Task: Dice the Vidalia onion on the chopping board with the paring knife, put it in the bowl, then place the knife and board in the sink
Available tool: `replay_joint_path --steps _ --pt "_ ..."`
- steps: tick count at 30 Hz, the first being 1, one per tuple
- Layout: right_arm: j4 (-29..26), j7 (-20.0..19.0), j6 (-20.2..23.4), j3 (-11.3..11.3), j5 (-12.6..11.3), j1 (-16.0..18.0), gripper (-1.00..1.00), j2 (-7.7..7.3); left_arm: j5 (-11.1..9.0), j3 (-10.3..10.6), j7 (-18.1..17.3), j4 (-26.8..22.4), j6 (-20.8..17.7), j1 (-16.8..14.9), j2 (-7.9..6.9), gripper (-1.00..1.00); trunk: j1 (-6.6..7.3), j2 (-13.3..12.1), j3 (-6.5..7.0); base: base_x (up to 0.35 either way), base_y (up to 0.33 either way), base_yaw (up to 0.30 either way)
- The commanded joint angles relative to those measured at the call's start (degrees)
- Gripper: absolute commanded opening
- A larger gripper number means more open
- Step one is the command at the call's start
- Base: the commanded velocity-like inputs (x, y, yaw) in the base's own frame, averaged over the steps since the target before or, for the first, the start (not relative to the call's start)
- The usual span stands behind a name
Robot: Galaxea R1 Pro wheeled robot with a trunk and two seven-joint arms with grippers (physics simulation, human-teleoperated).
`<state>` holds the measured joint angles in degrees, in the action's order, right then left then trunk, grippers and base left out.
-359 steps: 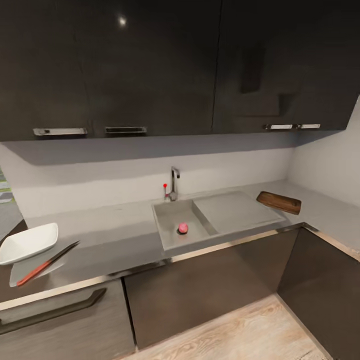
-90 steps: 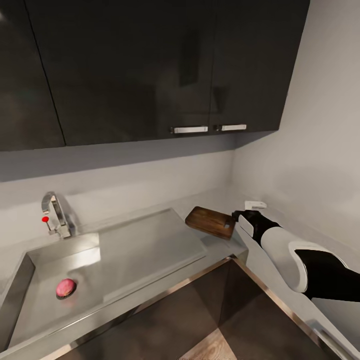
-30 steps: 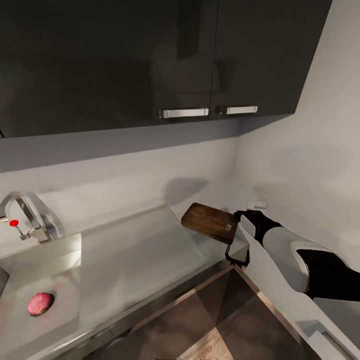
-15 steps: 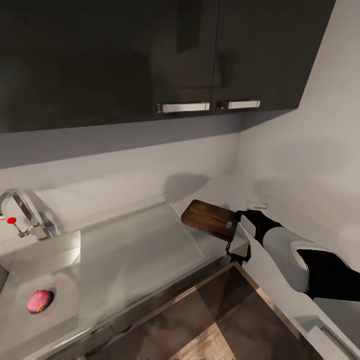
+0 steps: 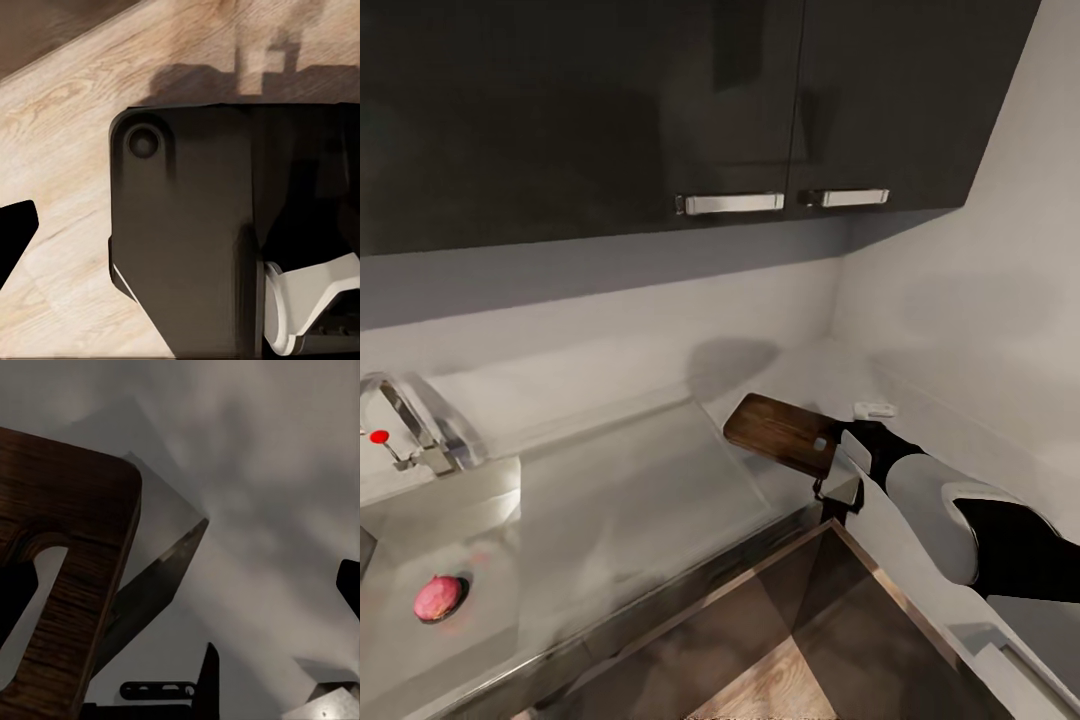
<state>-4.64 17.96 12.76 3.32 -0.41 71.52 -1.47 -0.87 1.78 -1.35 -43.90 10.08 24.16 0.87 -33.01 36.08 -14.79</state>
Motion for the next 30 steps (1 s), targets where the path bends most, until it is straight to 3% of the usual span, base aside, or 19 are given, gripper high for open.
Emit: replay_joint_path --steps 1,18,30 --pt "-0.1 0.14 0.27 0.29 -0.03 0.02 1.0 0.03 -0.09 -0.02 -0.14 -0.02 0.09 0.01 0.0 1.0 -0.02 0.08 -0.17 0.002 0.003 0.0" --pt "-0.1 0.13 0.25 0.31 -0.03 0.02 1.0 0.0 -0.09 -0.02 -0.14 0.09 0.11 0.01 0.0 1.0 -0.02 0.08 -1.71 0.0 0.052 0.0" --pt "-0.1 0.13 0.25 0.32 -0.03 0.02 1.0 -0.02 -0.09 -0.02 -0.14 0.05 0.11 0.01 0.05 1.0 -0.02 0.08 -1.85 0.0 0.01 0.0"
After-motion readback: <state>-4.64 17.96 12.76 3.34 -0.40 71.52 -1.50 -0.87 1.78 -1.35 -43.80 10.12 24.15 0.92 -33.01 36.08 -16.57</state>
